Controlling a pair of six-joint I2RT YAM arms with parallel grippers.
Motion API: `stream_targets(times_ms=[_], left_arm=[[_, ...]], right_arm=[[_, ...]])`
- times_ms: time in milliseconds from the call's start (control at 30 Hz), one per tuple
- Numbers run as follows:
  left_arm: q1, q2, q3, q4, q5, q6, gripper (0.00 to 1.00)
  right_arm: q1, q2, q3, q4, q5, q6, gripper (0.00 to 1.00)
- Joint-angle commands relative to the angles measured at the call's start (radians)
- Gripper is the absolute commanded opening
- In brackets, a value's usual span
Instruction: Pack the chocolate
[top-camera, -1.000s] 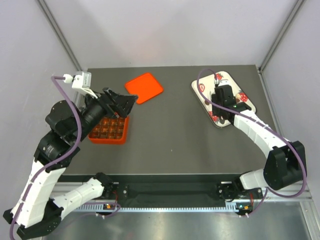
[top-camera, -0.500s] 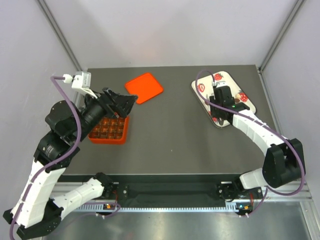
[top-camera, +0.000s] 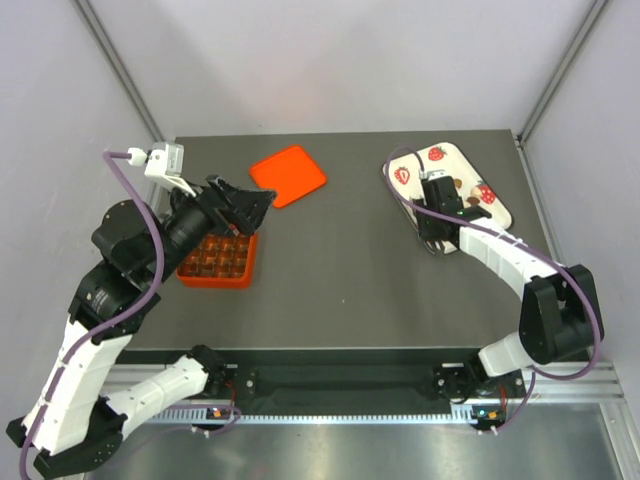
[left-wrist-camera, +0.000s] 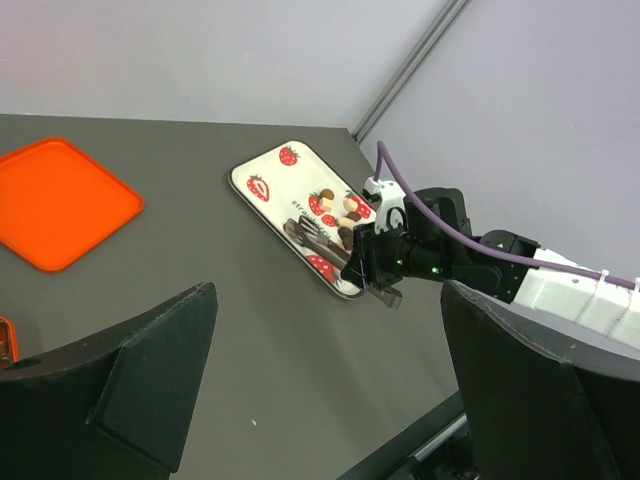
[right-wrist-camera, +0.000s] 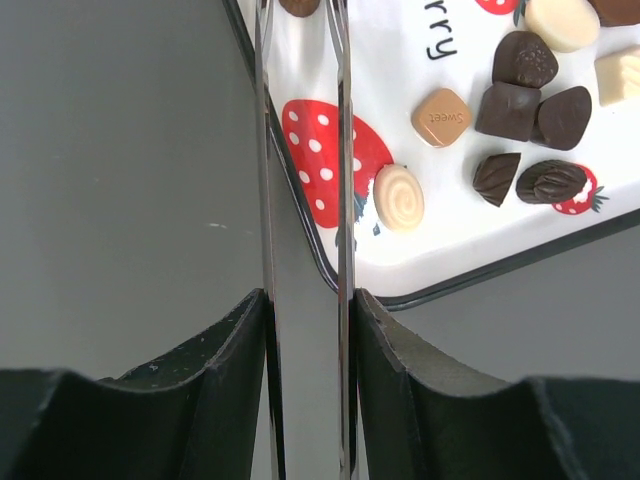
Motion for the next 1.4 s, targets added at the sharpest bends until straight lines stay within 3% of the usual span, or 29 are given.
stream_targets(times_ms=[0,400,833,967,1133,1367], left_arm=[[0.003,0.0,0.0,0.038,0.004,0.019,0.98],[0.003,0.001,-0.002,0.035,0.0,0.019,0.98],[0.003,0.003,-0.016,0.045,0.003,0.019,0.99],[0.003,0.003,-0.026,0.052,0.004,0.015,0.99],[0.003,0.001,-0.026,0.052,0.009,0.014,0.98],[0.003,-0.022,-0.022,0.06,0.0,0.008,0.98]], right_arm=[[-0.015,0.002,0.003,0.053,-0.004,-0.011,0.38],[-0.018,0.004,0.019,0.064,-0.015,-0.012,0.33],[-0.006,-0.16,0.075,0.022,-0.087,0.041,0.31],[0.045,-0.202,0.069,0.053,-0.145,0.086,0.31],[0.135,-0.262,0.002,0.218,-0.27,0.184,0.31],[0.376,-0.219,-0.044,0.415,-0.277,0.244,0.31]])
